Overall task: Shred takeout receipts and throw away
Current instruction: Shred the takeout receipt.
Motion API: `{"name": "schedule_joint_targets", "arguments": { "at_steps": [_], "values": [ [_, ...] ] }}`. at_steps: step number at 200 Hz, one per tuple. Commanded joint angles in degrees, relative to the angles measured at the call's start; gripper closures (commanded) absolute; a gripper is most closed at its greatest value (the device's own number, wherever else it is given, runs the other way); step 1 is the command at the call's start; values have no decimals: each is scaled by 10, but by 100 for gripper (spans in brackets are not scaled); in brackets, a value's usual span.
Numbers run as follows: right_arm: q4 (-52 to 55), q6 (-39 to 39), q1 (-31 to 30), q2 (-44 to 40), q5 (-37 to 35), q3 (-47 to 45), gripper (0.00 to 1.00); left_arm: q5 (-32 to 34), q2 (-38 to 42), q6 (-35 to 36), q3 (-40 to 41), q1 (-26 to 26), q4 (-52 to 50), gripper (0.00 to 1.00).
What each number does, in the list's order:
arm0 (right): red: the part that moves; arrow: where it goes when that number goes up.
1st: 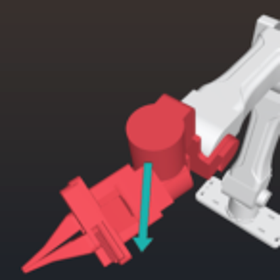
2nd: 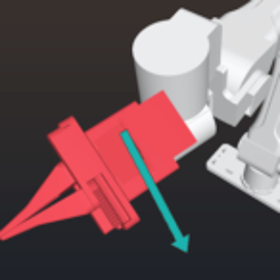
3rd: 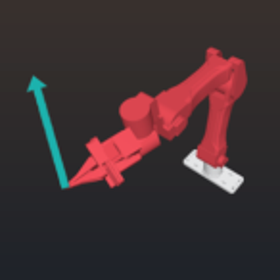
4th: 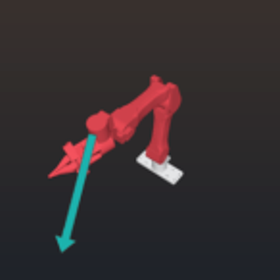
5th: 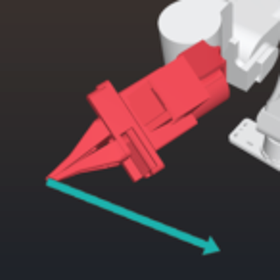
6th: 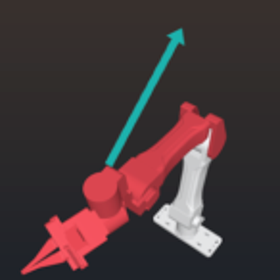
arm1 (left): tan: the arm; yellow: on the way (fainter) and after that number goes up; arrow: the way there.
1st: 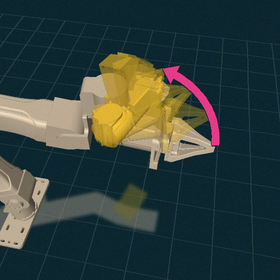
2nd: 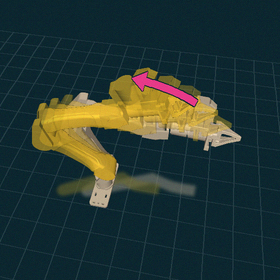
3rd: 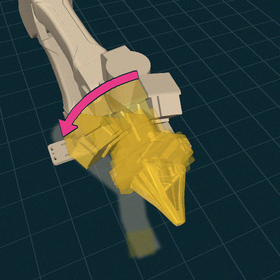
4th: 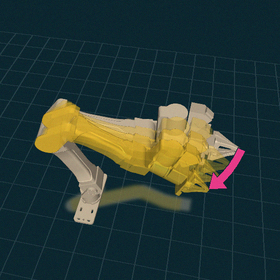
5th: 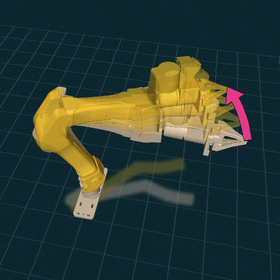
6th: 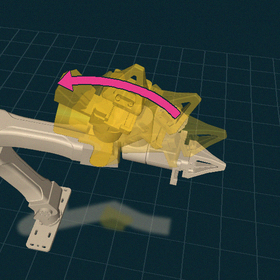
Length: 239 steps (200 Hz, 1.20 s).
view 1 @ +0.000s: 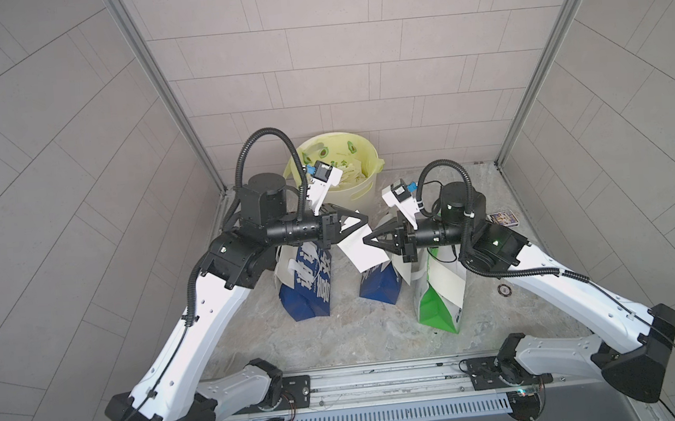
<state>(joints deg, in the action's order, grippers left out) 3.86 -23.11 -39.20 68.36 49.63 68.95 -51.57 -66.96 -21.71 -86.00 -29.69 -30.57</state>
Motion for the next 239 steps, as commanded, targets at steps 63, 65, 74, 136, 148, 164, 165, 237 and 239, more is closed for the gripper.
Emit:
{"name": "schedule_joint_targets", "arguments": {
  "at_steps": [63,65,74,136,148,164,165,237,239],
  "values": [
    [-184,-118,3,-9,-6,-31,74,23,1,-60,26,0,84,100],
    [-187,-120,3,-9,-6,-31,76,24,1,-60,26,0,84,100],
    [-192,-126,4,-6,-9,-31,83,26,3,-59,28,0,84,100],
    [-137,-87,8,-23,-63,-37,96,56,16,-46,39,1,82,100],
    [-128,-84,10,-28,-75,-39,93,57,17,-45,40,1,83,100],
    [-123,-82,11,-36,-83,-46,91,58,17,-46,45,0,89,100],
    [-123,-82,11,-36,-83,-47,91,59,17,-46,45,0,90,100],
    [-148,-97,14,-34,-60,-60,100,64,19,-67,63,0,119,100],
    [-149,-98,14,-34,-59,-60,100,64,18,-67,63,0,119,100]
  ]
}}
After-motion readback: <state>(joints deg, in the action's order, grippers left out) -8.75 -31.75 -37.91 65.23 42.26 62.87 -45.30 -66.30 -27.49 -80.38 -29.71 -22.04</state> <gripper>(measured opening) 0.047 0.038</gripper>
